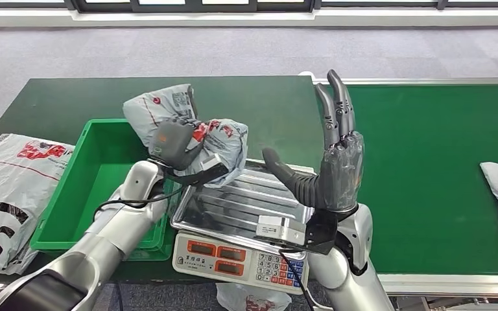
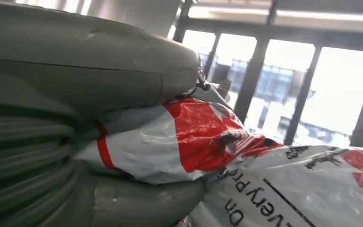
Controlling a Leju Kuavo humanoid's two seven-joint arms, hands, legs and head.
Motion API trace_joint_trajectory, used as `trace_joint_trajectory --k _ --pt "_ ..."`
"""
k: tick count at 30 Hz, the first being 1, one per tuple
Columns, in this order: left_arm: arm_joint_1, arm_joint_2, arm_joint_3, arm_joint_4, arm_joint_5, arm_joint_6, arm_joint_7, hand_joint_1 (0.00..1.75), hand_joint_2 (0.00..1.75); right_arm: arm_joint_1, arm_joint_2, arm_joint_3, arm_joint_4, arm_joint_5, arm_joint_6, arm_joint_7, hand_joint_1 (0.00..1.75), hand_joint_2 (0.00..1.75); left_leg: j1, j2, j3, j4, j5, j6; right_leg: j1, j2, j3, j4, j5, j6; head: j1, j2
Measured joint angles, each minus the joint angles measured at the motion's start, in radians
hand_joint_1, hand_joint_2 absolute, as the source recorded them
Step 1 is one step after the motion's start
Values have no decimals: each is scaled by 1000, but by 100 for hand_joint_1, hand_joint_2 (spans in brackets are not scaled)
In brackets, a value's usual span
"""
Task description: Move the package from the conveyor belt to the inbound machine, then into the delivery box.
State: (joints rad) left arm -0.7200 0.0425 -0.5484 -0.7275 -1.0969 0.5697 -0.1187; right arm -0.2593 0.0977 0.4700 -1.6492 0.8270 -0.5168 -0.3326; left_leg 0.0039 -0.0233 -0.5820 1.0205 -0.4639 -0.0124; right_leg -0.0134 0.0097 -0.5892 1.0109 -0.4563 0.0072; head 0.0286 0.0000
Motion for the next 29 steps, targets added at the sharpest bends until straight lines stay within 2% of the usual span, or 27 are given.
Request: trace_joint_trajectory --k 7,14,15,18,19,24,29 --pt "72 86 195 -158 17 26 -14 175 175 49 0 0 0 20 -12 5 0 175 0 1 -2 0 0 0 0 2 -3 0 -1 -1 0 0" --pt "87 137 345 -118 -18 35 -3 175 175 100 -1 0 -16 37 -17 20 0 175 0 1 -2 0 0 0 0 2 -4 0 -1 -1 0 0" --pt "87 141 355 -109 -20 37 -3 131 175 103 -1 0 -18 38 -18 21 0 175 0 1 -3 0 0 0 0 2 -4 0 -1 -1 0 0" --pt "85 146 379 -69 -28 35 7 0 44 115 -3 0 -22 41 -19 21 0 175 0 0 -3 0 0 0 0 2 -3 0 -1 -1 0 0" --pt "85 147 389 -44 -25 33 6 0 0 125 -4 0 -26 44 -20 22 0 175 0 1 -3 0 0 0 0 2 -4 0 -1 -1 0 0" --pt "123 136 461 57 55 45 -61 0 0 178 -16 0 -61 74 -26 39 0 175 0 4 -4 0 -1 -1 -1 5 -7 0 -1 -1 0 0" --pt "189 105 508 -48 234 -68 -146 0 0 200 -27 -1 -82 92 -31 59 0 175 -1 5 -4 0 -2 -1 -1 7 -7 0 -1 -1 0 0"
